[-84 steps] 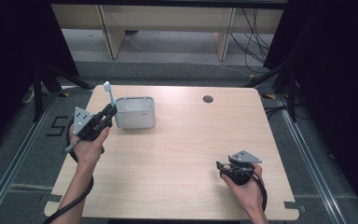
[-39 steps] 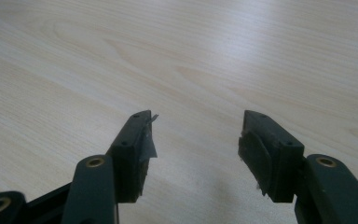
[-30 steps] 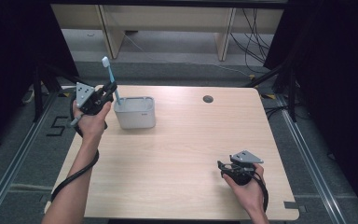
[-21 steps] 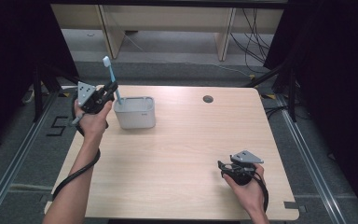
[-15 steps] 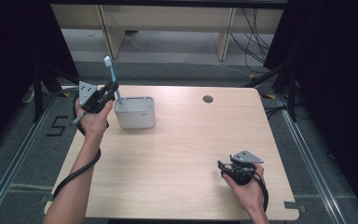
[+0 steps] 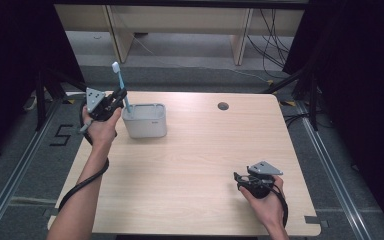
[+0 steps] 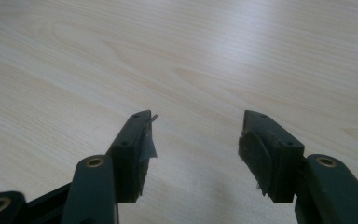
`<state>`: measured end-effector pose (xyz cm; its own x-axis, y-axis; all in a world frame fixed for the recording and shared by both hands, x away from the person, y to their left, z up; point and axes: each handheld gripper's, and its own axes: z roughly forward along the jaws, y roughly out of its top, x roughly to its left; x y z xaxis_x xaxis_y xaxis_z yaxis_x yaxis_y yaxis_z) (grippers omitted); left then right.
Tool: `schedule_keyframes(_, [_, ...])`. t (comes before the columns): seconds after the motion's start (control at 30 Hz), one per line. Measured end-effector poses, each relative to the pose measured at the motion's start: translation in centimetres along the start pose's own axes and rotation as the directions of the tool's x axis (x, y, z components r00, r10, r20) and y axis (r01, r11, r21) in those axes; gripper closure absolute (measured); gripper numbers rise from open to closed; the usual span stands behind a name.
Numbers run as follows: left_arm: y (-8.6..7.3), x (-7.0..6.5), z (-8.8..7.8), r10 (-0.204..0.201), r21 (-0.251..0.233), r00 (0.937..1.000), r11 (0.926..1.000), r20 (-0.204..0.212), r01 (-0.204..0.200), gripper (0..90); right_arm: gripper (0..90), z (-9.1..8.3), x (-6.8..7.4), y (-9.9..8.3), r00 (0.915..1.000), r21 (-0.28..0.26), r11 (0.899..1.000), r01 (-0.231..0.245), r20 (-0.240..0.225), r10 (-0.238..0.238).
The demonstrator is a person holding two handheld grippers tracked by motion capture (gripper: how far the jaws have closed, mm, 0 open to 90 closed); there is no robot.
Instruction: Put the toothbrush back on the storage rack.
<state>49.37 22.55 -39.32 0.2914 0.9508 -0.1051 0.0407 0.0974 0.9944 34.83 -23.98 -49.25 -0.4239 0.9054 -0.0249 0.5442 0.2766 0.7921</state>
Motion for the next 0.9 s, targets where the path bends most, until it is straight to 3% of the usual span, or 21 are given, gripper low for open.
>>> schedule_keyframes(0.1, [-0.2, 0.1, 0.1, 0.002, 0.007, 1.0, 1.0, -0.005, -0.002, 78.4, 44.3, 0.0, 0.0, 0.0, 1.0, 0.003, 1.0, 0.0, 0.001, 0.0])
schedule_keyframes(0.17, [-0.4, 0.3, 0.1, 0.004, 0.011, 1.0, 0.9999, -0.008, -0.004, 78.5, 44.4, 0.0, 0.3, 0.0, 0.9995, 0.009, 1.0, -0.03, -0.003, 0.03])
schedule_keyframes(0.9, [-1.6, 0.7, 0.5, 0.007, 0.044, 0.9997, 0.999, -0.023, -0.006, 78.4, 44.3, 0.0, 0.2, 0.0, 0.9997, 0.009, 1.0, -0.023, -0.002, 0.023])
